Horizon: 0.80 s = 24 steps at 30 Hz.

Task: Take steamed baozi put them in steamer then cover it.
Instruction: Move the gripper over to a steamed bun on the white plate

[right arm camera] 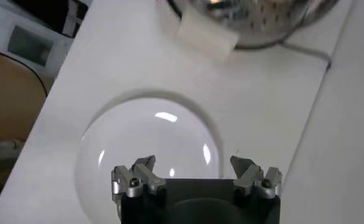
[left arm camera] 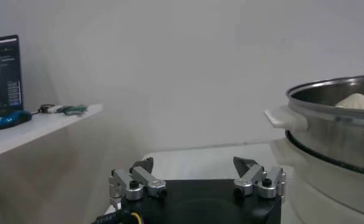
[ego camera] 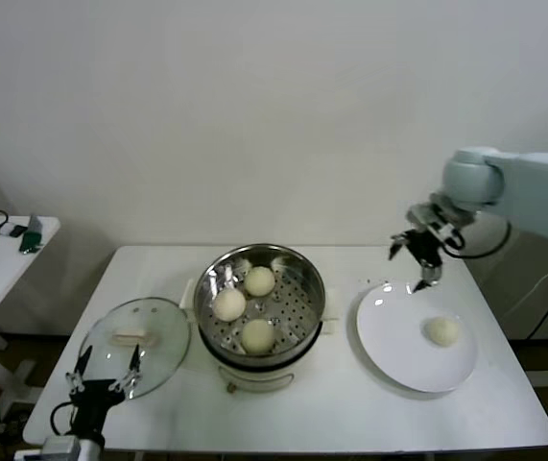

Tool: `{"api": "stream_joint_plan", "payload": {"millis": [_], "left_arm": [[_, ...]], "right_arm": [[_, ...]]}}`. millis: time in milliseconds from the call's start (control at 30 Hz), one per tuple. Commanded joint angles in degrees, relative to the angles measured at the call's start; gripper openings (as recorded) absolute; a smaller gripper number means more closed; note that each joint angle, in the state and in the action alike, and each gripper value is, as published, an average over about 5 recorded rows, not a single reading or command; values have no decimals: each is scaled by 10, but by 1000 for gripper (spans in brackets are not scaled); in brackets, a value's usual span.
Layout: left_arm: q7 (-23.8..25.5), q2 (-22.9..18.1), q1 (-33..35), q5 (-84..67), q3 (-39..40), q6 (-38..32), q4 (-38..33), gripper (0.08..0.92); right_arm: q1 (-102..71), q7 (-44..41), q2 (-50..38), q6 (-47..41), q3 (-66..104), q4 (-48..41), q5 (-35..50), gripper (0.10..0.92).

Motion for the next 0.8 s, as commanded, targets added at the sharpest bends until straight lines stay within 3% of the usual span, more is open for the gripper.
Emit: {"api": "stream_joint_plan", "payload": {"millis": [33,800], "left_arm": [[0,-1,5,0,-1,-4,1,823],[-2,-9,26,4,-7,-12,4,823]], "right_arm": [[-156,22,-76,-29,79,-95,-97,823],[-341,25,-24,-30,220,-181,-138,823]]}}
